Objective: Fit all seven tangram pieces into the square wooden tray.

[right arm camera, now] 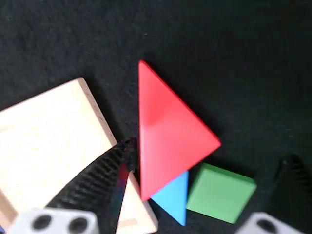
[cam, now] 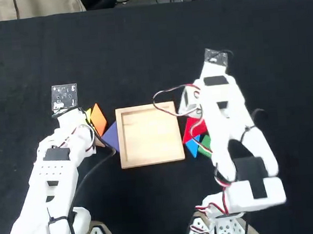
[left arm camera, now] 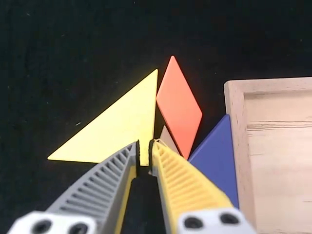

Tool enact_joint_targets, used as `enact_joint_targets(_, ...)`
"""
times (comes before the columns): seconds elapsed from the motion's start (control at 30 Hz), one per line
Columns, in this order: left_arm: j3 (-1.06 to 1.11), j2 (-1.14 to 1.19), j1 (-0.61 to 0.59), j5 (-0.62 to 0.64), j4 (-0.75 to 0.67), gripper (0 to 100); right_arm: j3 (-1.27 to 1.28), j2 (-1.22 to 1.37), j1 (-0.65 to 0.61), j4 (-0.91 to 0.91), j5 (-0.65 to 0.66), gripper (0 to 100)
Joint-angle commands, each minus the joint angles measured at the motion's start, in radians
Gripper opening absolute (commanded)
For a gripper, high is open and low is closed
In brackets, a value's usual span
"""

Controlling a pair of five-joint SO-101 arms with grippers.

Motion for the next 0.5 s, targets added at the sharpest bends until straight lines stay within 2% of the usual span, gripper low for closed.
enact_joint_targets(0.0,-0.008,0.000,0.012,0.005,-0.015,6,-0.097,0.062,-0.028,0.035,-0.063,43.6)
enact_joint_targets(0.2,-0.008,0.000,0.012,0.006,-0.015,6,-0.239,0.206,-0.026,0.158,-0.071,44.6)
enact_joint_targets(0.47,-0.008,0.000,0.012,0.006,-0.015,6,-0.328,0.352,-0.028,0.161,-0.066,44.2)
